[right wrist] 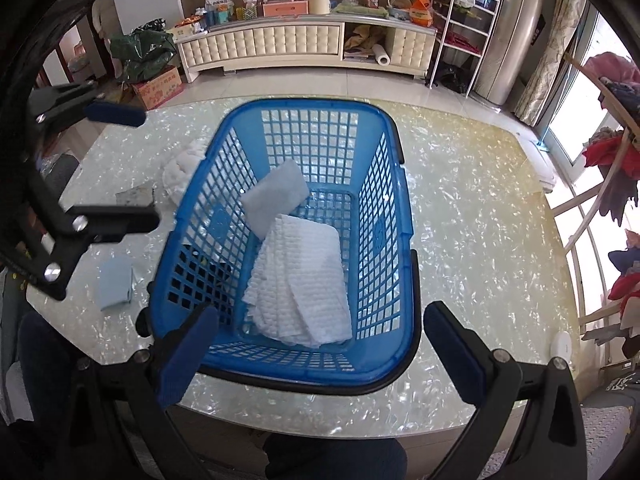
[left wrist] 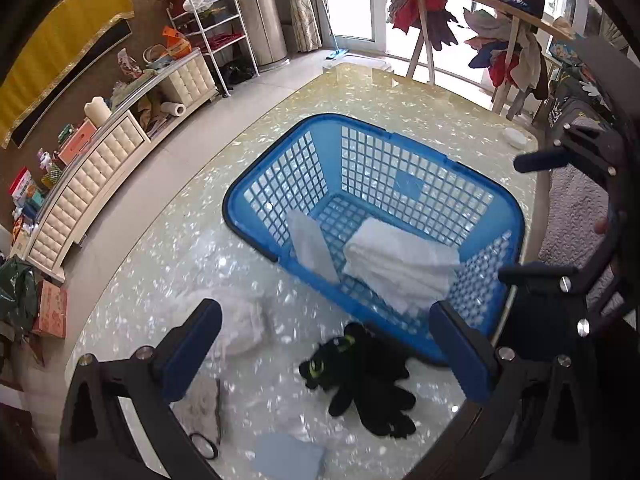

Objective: Organize soft objects
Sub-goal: 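Withdraw both tools from the basket back over the table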

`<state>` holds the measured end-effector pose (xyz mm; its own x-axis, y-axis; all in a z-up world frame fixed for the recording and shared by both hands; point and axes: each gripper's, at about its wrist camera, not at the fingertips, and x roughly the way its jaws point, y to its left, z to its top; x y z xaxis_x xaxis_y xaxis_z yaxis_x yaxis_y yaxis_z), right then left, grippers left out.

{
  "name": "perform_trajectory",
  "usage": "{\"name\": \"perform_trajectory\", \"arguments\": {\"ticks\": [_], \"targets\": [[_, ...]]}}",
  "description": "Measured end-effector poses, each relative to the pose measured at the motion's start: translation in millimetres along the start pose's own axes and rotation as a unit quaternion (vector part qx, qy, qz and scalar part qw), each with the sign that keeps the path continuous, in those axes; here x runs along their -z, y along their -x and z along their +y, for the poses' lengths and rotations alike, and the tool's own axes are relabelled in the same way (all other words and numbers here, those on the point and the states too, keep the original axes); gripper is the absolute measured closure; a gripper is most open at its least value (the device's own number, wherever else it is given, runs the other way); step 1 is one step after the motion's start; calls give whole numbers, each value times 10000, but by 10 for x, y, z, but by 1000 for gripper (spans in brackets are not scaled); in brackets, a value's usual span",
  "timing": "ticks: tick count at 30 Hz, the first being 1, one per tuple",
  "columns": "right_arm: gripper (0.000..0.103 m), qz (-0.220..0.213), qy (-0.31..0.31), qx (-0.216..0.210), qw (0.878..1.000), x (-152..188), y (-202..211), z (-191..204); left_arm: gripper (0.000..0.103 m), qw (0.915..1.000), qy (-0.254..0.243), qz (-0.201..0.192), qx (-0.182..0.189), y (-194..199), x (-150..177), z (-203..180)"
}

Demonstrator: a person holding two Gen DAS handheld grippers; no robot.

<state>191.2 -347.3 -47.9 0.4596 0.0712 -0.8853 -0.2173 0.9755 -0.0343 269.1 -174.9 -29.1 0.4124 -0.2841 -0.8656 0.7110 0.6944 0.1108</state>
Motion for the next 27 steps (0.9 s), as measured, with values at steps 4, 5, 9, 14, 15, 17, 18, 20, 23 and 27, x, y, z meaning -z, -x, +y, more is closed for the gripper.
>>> {"name": "perform_trajectory", "arguments": {"ticks": [4, 5, 9, 14, 15, 17, 18, 20, 23, 27], "targets": [[0, -77, 67, 8, 9999, 19, 122, 104, 0, 10000, 47, -41, -17, 168, 158, -5], [0, -87, 87, 4, 9999, 21, 138, 136, 0, 10000, 82, -50, -1, 218, 222, 1], [0, -111, 182, -43, 9998, 35, 195, 288, 0, 9998, 204, -46, 40, 344, 451, 2], [0, -125, 354, -133, 9992, 50, 237, 549, 0, 9992, 393, -1, 25, 481, 781, 59], [0, -127, 386, -157, 9991, 58, 244, 590, 0, 9990, 442, -2, 24, 502, 846, 84], [0, -125, 467, -212, 9986, 64, 251, 691, 0, 9985, 540, 1, 27, 536, 974, 125], [0, -119, 506, -239, 9984, 64, 246, 739, 0, 9983, 587, 7, 19, 550, 1035, 151], [0, -98, 588, -294, 9978, 66, 231, 856, 0, 9976, 692, 33, -14, 576, 1176, 211], [0, -70, 695, -398, 9968, 43, 192, 992, 0, 9962, 867, 63, -41, 602, 1389, 309], [0, -34, 859, -503, 9950, 29, 130, 1228, 0, 9936, 1127, 115, -30, 605, 1613, 439]]}}
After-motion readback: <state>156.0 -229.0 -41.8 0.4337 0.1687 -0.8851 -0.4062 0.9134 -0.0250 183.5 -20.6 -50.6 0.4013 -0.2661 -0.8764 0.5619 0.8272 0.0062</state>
